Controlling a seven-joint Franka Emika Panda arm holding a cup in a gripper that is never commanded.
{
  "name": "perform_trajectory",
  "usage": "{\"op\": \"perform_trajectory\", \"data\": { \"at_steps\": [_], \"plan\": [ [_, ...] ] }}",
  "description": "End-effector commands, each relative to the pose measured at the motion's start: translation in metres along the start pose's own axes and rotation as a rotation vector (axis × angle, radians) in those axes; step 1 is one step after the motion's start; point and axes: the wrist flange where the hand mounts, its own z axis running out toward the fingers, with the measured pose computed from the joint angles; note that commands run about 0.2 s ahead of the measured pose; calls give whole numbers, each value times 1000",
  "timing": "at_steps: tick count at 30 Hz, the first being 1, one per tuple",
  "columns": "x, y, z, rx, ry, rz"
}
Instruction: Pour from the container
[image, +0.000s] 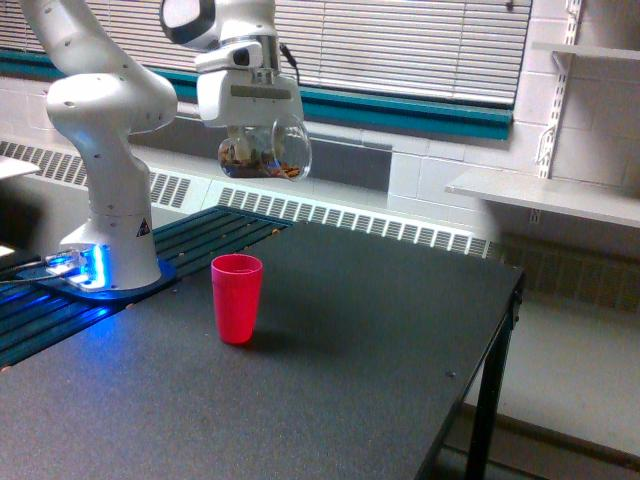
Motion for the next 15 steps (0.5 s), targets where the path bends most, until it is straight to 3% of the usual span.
{"op": "perform_trajectory", "data": {
  "at_steps": [1,15],
  "plan": [
    [-7,8,0,-5,-13,21],
    [-18,30,17,-20,-69,74]
  ]
}}
